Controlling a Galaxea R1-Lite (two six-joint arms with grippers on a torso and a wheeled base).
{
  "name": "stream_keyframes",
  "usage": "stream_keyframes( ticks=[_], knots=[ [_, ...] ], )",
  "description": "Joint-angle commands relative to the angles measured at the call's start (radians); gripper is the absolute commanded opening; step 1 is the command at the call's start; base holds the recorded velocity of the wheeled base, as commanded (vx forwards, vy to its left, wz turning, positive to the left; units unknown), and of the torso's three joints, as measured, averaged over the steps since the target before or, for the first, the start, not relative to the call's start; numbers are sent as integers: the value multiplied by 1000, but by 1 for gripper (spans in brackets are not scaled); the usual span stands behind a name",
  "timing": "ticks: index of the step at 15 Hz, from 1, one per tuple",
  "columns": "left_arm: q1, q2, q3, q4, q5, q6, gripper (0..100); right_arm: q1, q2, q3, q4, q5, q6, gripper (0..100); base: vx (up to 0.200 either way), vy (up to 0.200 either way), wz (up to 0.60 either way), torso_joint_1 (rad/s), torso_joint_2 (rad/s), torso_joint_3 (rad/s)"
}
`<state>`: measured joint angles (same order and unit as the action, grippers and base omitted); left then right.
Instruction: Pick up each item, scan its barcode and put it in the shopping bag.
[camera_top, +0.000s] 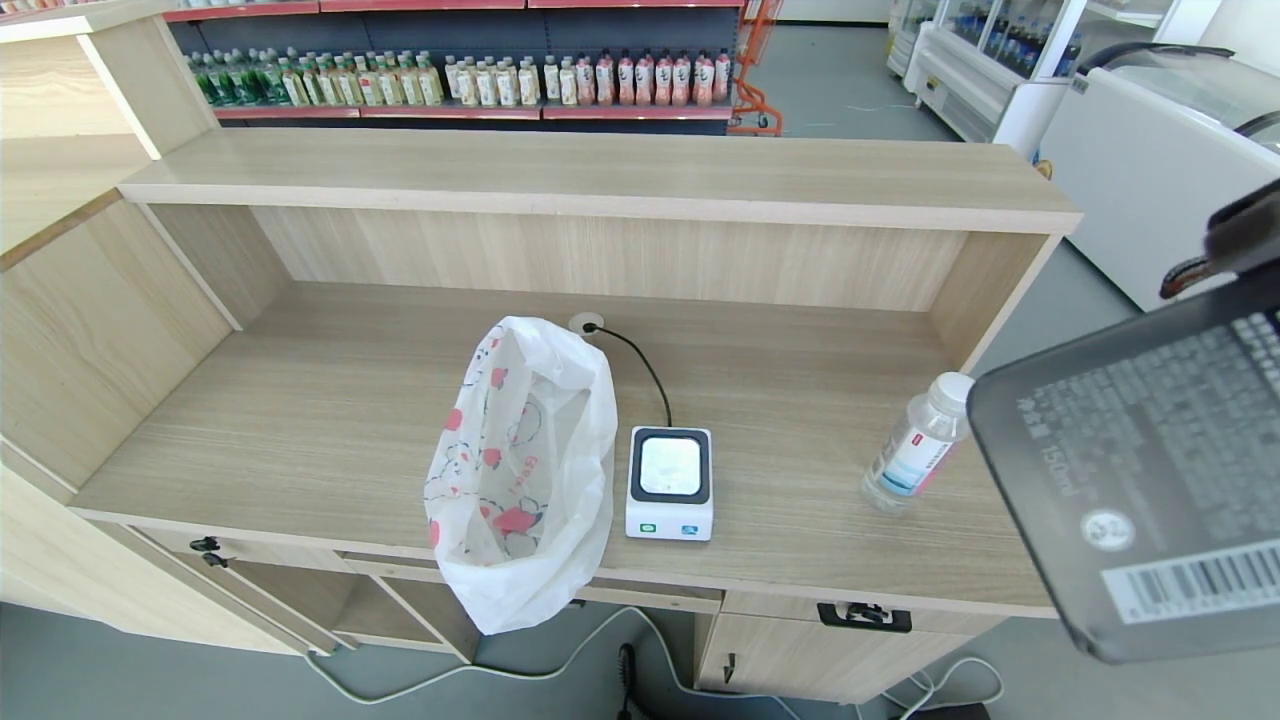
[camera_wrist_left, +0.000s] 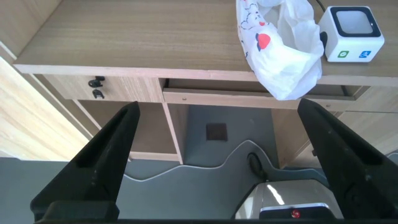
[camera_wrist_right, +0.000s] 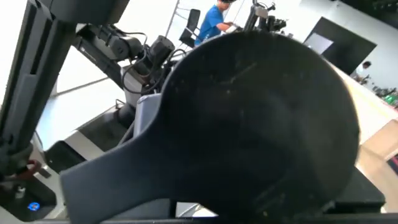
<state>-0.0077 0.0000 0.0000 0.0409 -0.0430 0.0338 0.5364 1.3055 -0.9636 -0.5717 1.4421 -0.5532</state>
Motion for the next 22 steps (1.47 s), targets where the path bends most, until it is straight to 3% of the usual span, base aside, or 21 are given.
stream_keyframes(
  ticks=[1,5,22],
  knots=[
    [0,0,0,-1,0,0,100,1,4,25,-8,-2,-48,0,0,0,0,0,0,0],
    [0,0,0,1,0,0,100,45,8,31,-106,-3,-74,0,0,0,0,0,0,0],
    [0,0,0,1,0,0,100,57,-32,48,-112,-31,-77,0,0,0,0,0,0,0]
  ],
)
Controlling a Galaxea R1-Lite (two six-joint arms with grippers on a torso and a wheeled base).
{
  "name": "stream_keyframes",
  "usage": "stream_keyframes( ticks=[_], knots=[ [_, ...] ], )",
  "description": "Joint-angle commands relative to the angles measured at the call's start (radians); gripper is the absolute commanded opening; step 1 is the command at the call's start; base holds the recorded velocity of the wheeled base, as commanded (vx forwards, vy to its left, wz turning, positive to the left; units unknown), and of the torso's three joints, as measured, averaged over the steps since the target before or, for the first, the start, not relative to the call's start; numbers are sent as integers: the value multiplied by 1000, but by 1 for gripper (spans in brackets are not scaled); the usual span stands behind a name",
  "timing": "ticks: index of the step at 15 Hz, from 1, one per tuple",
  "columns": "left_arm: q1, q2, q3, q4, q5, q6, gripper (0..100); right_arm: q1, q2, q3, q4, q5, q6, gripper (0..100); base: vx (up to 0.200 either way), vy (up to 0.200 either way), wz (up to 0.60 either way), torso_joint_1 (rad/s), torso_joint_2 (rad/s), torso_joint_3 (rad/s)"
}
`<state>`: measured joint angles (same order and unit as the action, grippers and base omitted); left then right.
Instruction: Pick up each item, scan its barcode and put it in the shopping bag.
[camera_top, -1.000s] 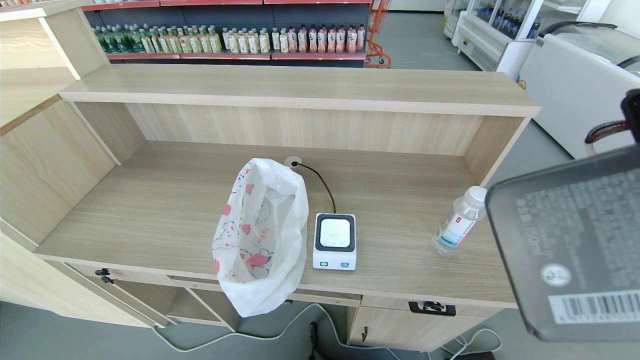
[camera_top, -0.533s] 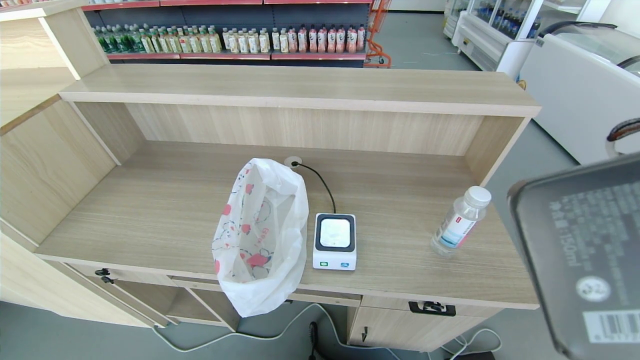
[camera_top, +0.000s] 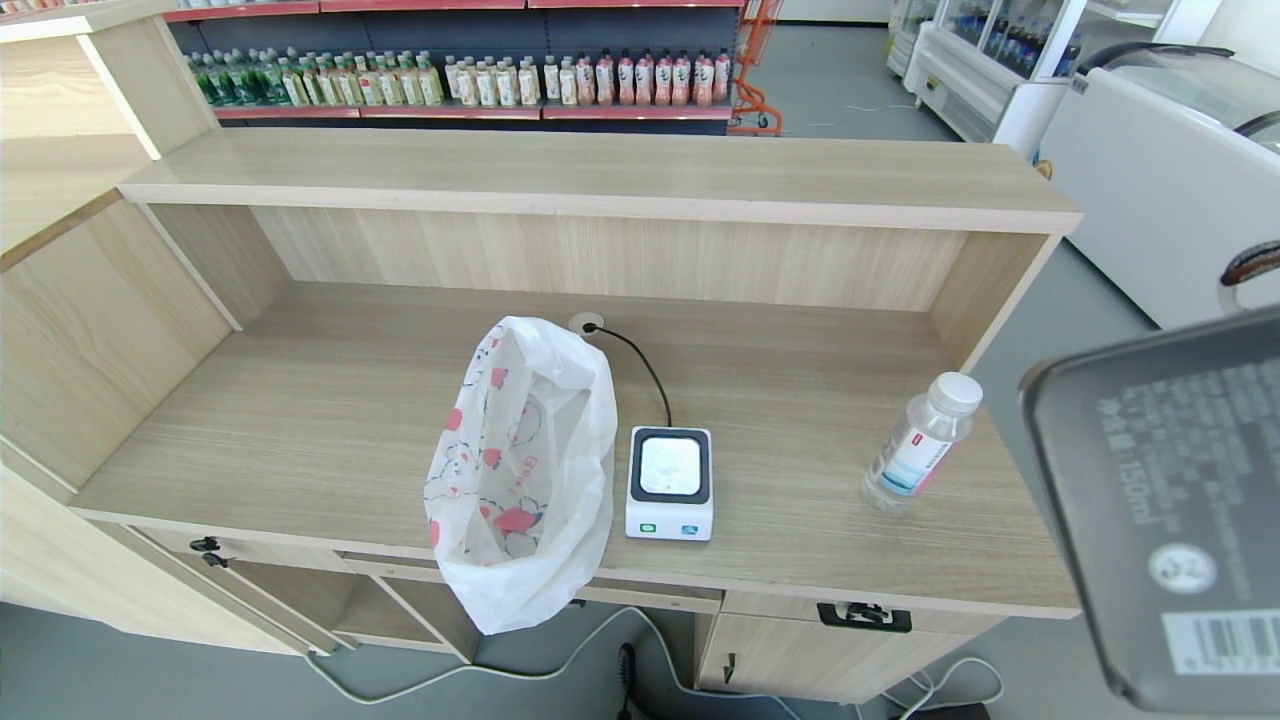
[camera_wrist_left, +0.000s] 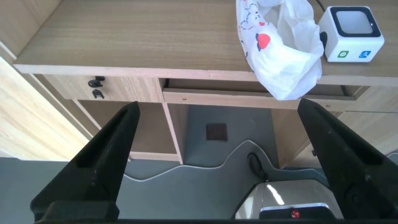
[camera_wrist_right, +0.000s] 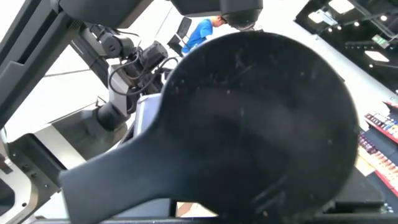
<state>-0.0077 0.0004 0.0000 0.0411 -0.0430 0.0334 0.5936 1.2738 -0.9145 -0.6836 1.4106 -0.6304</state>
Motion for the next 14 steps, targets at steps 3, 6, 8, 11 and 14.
stream_keyframes(
  ticks=[3,6,8,11,14],
  knots=[
    [0,0,0,-1,0,0,100,0,-1,0,-1,-1,0,0,0,0,0,0,0,0],
    [0,0,0,-1,0,0,100,-2,-1,-1,3,-15,-2,0,0,0,0,0,0,0],
    [0,0,0,0,0,0,100,-18,-11,-15,36,-105,25,0,0,0,0,0,0,0],
    [0,0,0,0,0,0,100,-222,-82,-27,288,-384,189,0,0,0,0,0,0,0],
    [0,0,0,-1,0,0,100,-449,-108,37,510,-515,216,0,0,0,0,0,0,0]
  ],
)
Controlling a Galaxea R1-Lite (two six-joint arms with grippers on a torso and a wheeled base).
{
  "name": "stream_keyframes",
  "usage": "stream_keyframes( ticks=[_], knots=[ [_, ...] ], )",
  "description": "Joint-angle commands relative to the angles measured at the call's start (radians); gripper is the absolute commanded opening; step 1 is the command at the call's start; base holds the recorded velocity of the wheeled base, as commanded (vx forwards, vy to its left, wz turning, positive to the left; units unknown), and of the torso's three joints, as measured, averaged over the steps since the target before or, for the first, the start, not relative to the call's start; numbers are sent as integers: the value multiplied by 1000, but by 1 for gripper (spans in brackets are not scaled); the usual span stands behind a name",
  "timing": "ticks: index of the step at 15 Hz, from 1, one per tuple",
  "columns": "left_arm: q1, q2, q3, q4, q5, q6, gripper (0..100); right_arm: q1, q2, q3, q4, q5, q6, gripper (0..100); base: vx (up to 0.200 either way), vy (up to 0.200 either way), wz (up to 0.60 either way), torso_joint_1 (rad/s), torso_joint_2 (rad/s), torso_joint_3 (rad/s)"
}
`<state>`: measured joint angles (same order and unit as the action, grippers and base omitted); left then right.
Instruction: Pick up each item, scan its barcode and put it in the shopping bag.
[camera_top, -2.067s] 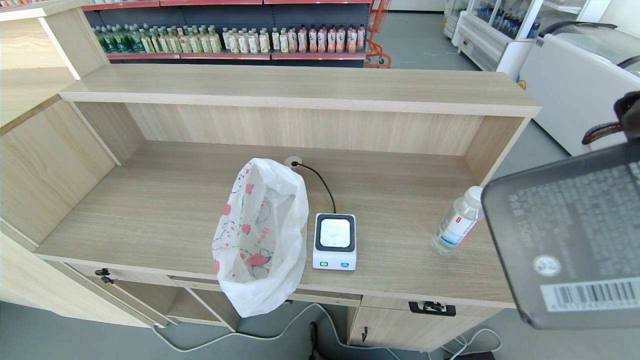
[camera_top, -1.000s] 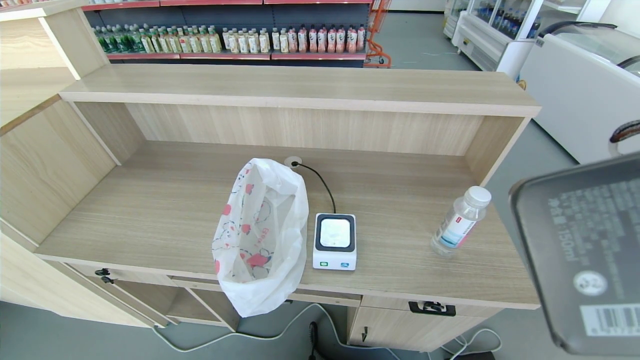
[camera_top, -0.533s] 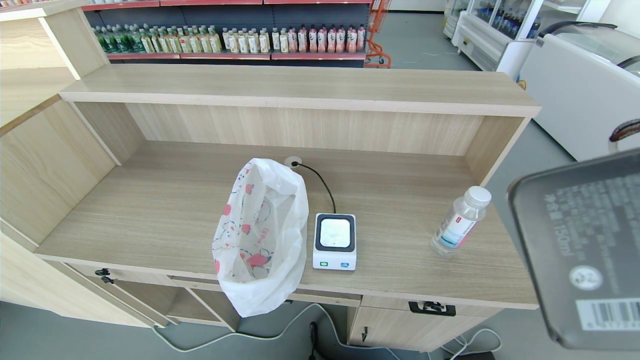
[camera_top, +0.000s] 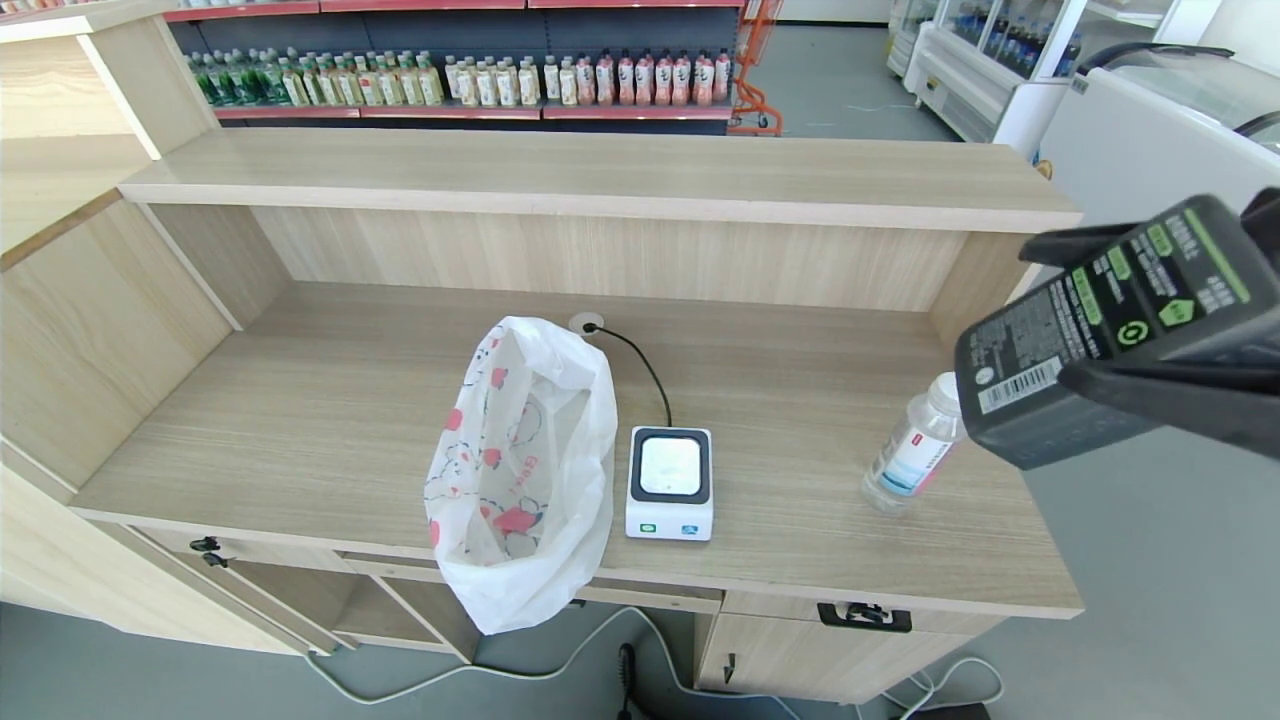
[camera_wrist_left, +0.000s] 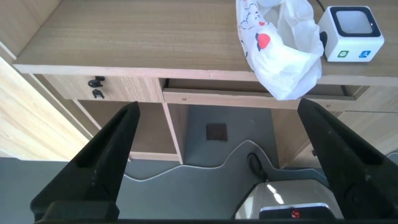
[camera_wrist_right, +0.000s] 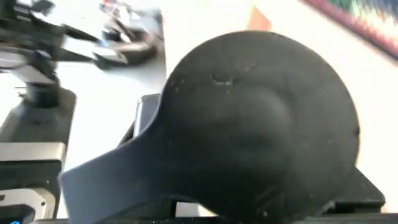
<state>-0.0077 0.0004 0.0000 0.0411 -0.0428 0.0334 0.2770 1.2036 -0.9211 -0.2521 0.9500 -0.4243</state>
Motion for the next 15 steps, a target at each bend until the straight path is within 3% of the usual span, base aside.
stream_keyframes(
  ticks=[1,2,4,6,8,10,13,15],
  knots=[
    [0,0,0,0,0,0,100,-148,-45,59,103,-56,2,0,0,0,0,0,0,0],
    [0,0,0,0,0,0,100,-211,-95,105,192,-53,4,0,0,0,0,0,0,0],
    [0,0,0,-1,0,0,100,-242,-124,110,373,-56,-18,0,0,0,0,0,0,0],
    [0,0,0,0,0,0,100,-285,-118,120,429,-77,-19,0,0,0,0,0,0,0],
    [0,0,0,0,0,0,100,-292,-107,134,490,-260,50,0,0,0,0,0,0,0],
    [0,0,0,0,0,0,100,-269,-99,165,476,-349,125,0,0,0,0,0,0,0],
    [0,0,0,-1,0,0,100,-167,-35,269,249,-559,251,0,0,0,0,0,0,0],
    [0,0,0,0,0,0,100,-82,36,271,137,-709,395,0,0,0,0,0,0,0]
  ],
)
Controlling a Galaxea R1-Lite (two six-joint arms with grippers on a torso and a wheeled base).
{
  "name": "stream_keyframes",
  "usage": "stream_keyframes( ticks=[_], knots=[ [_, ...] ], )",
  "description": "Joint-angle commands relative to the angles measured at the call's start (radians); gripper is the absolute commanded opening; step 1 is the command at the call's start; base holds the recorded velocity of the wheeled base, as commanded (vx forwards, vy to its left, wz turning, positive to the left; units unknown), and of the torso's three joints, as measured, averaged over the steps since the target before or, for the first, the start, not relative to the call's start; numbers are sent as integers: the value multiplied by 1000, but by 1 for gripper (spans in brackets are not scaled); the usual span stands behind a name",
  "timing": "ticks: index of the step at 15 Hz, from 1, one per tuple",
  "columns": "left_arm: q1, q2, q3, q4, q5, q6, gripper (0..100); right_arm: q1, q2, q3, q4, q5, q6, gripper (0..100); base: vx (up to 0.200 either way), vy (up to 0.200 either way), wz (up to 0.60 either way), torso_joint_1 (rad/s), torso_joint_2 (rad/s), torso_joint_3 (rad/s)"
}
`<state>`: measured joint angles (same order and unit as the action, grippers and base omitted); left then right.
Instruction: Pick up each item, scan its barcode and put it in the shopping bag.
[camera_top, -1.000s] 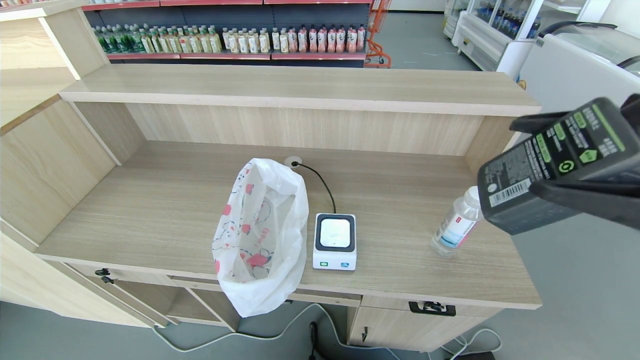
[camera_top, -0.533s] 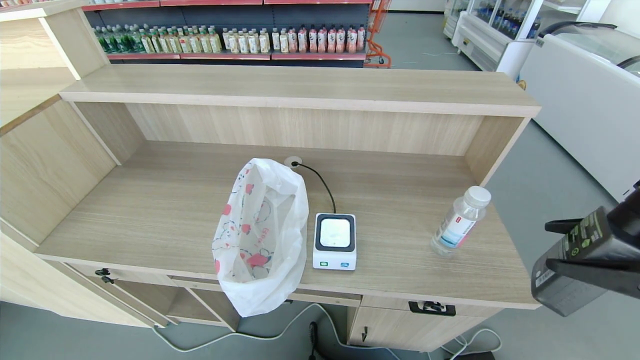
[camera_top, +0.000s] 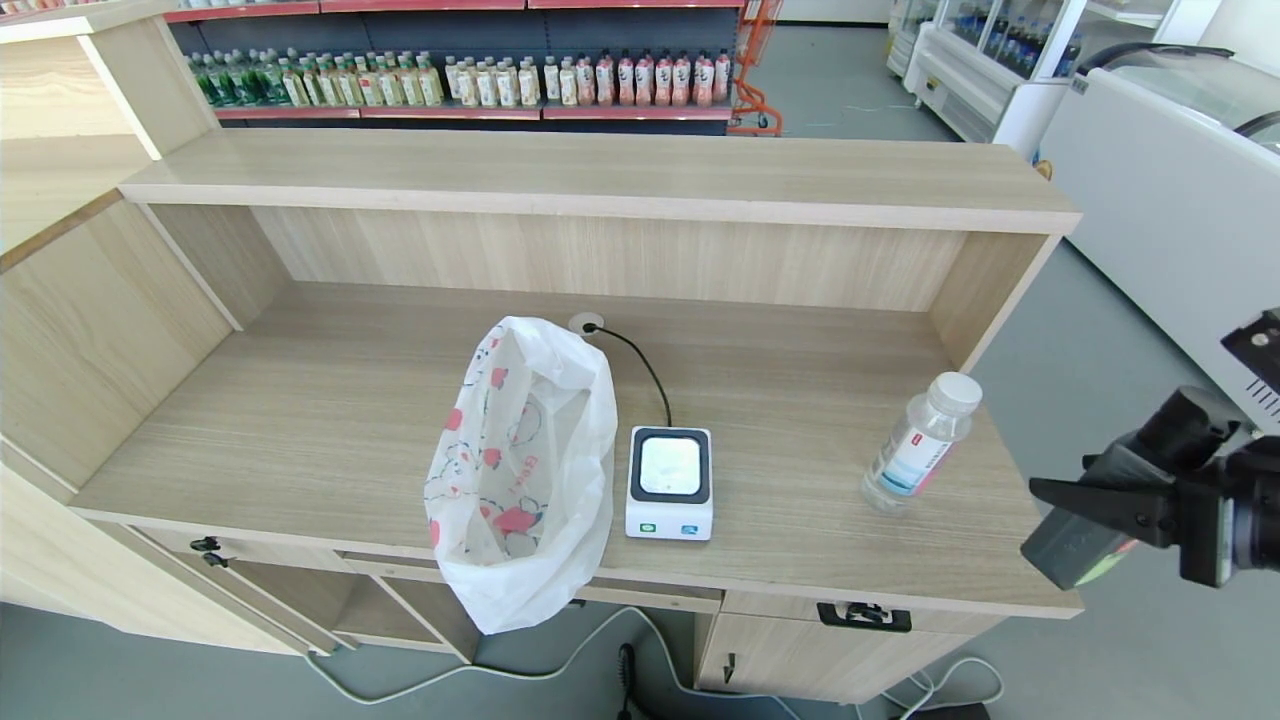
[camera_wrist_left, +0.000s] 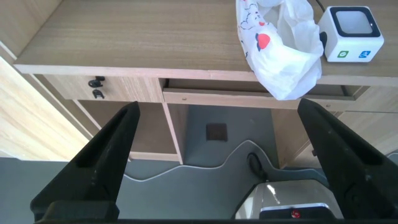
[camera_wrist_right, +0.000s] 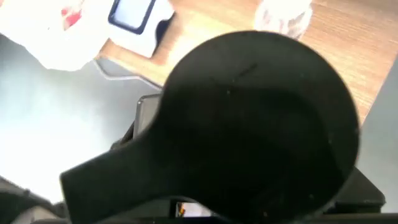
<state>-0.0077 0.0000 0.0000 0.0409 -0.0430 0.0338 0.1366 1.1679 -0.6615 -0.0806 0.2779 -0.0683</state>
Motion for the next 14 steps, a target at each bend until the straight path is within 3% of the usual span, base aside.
stream_keyframes(
  ticks=[1,4,14],
  knots=[
    [0,0,0,1,0,0,100,104,102,3,-67,-91,111,0,0,0,0,0,0,0],
    [0,0,0,1,0,0,100,182,139,-7,-73,-160,163,0,0,0,0,0,0,0],
    [0,0,0,1,0,1,100,219,156,-18,-71,-232,170,0,0,0,0,0,0,0]
  ],
)
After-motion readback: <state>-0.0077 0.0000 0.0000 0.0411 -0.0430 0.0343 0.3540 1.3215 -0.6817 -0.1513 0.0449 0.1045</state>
